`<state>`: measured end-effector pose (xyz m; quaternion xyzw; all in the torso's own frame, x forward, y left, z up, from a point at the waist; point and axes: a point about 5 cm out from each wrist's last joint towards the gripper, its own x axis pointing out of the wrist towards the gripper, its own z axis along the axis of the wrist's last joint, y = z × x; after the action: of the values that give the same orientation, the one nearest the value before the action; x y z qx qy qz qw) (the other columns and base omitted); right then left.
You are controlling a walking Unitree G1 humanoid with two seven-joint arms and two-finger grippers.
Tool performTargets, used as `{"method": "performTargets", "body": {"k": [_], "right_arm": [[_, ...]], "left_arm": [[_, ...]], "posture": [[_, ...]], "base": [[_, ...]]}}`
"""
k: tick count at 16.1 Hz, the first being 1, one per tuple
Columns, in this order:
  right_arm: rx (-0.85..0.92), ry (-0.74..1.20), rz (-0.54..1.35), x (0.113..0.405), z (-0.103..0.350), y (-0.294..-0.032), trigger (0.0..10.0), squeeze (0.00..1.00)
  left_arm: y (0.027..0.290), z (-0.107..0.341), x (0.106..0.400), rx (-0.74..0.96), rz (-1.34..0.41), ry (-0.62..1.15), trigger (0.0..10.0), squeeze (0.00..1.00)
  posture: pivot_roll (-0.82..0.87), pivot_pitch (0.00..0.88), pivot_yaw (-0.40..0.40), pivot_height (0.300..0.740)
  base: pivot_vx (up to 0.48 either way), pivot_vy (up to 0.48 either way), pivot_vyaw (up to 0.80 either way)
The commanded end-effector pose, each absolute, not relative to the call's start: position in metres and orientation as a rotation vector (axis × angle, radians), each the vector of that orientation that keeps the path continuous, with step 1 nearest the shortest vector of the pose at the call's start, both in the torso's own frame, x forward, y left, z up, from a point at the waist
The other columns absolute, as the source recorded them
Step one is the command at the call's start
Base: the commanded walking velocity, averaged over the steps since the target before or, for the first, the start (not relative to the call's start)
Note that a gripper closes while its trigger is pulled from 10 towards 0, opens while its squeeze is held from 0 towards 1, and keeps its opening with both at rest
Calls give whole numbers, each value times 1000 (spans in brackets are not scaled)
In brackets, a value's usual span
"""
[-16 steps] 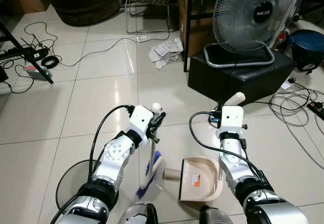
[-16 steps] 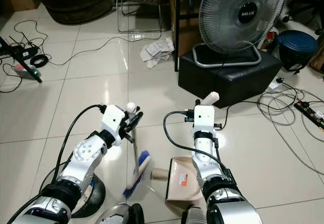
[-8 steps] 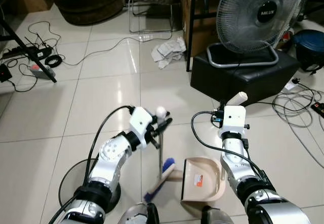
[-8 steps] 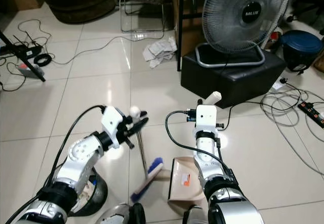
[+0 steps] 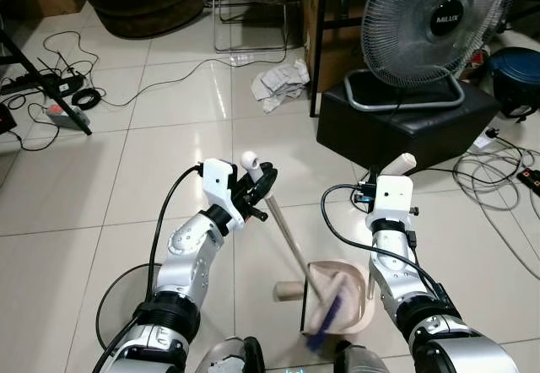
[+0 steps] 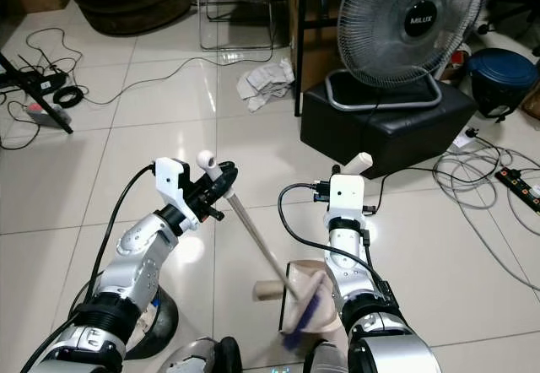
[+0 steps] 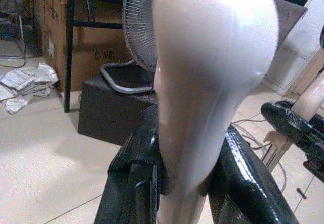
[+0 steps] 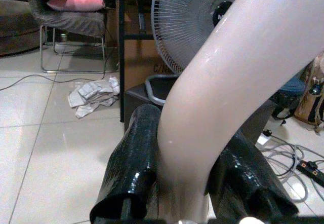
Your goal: Sweep floor
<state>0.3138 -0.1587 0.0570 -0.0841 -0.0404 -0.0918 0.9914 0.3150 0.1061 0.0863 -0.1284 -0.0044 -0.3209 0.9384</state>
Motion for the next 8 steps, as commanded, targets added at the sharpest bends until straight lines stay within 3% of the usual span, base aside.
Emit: {"method": "performTargets", "body": {"k": [1,4,8], "right_arm": [[-140,-96,-193,316,61,-158,10000,0],[-102,-148,-202,317,68,-164,10000,0],[-108,-239,-211,318,82,-173,10000,0]], "left_arm": [[110,93,317,-281,-659,-32,10000,0],[121,116,328,-284,-580,-126,10000,0],[143,130,339,-160,-430,-198,10000,0]], "posture": [[54,138,102,740],[53,131,97,740],[43,121,96,740]], "base": [[0,0,0],[0,0,0],[0,0,0]]}}
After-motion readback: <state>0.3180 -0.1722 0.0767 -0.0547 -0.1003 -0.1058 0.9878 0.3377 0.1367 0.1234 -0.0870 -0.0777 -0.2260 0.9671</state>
